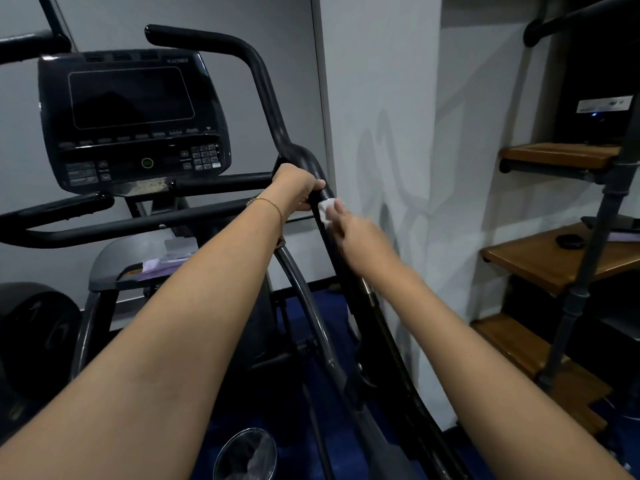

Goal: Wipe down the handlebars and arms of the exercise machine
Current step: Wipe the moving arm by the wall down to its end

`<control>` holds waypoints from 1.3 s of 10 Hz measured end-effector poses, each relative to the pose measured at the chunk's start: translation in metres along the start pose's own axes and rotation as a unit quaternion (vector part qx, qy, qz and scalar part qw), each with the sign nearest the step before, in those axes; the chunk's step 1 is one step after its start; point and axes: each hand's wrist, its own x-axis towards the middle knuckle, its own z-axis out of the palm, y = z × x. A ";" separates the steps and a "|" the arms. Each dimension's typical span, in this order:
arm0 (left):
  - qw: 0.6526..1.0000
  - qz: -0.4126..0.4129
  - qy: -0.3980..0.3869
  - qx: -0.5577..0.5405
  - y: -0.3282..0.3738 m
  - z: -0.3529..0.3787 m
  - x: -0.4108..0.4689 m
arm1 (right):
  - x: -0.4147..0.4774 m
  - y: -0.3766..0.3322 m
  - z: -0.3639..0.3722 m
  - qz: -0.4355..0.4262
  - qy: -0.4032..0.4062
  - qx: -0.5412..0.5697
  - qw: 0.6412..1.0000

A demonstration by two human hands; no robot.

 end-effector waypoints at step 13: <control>0.986 -0.078 -0.023 -0.148 -0.021 0.009 -0.034 | -0.089 0.009 -0.007 -0.101 -0.077 -0.201 0.971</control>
